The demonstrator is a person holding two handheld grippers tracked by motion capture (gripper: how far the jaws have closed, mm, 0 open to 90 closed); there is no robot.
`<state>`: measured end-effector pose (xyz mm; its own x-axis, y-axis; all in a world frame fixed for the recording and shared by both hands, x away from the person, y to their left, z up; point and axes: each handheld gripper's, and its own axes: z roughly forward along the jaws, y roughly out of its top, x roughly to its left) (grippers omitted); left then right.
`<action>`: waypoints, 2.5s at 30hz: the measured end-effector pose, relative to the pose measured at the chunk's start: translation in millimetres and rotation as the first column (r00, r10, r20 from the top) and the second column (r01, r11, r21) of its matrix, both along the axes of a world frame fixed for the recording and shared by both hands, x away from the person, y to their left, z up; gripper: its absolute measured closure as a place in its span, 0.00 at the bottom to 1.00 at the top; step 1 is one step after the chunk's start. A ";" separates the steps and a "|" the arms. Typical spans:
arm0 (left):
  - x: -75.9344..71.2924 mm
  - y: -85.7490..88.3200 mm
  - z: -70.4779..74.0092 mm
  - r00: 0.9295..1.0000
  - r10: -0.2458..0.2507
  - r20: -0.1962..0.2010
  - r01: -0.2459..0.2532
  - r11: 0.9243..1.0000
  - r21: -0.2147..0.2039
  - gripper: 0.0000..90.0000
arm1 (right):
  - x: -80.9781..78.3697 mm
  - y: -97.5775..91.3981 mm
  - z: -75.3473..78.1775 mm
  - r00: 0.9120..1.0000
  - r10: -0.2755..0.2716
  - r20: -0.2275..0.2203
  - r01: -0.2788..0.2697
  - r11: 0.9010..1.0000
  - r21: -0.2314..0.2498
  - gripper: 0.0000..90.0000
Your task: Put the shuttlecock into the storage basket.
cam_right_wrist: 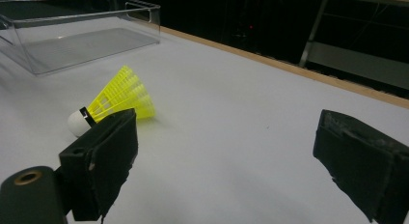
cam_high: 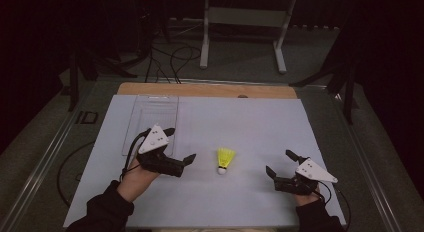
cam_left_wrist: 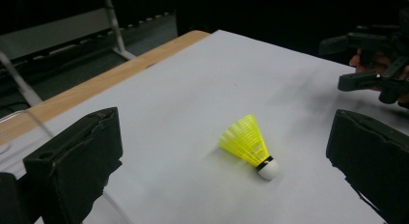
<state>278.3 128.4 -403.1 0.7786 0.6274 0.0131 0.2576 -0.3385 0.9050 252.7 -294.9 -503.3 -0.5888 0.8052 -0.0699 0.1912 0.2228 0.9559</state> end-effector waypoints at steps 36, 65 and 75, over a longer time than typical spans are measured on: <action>7.7 -100.1 -55.7 0.966 0.037 -0.256 -0.023 0.998 0.057 0.00 | 0.9 0.7 -1.1 1.000 0.010 -0.004 -0.010 1.000 -0.002 0.09; 23.8 -129.6 -101.5 0.858 0.184 -0.480 -0.092 0.974 0.209 0.27 | 1.0 1.0 -1.2 1.000 0.012 0.003 -0.012 1.000 -0.005 0.09; 26.3 -136.6 -109.7 0.843 0.223 -0.489 -0.124 0.966 0.226 0.40 | 0.8 0.9 -1.1 1.000 0.012 0.005 -0.012 1.000 -0.006 0.09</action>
<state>304.7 -8.2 -512.8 0.5852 0.7780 -0.2286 0.7328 -0.3867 0.5599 253.6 -294.0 -504.4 -0.5980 0.7977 -0.0779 0.1836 0.2309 0.9555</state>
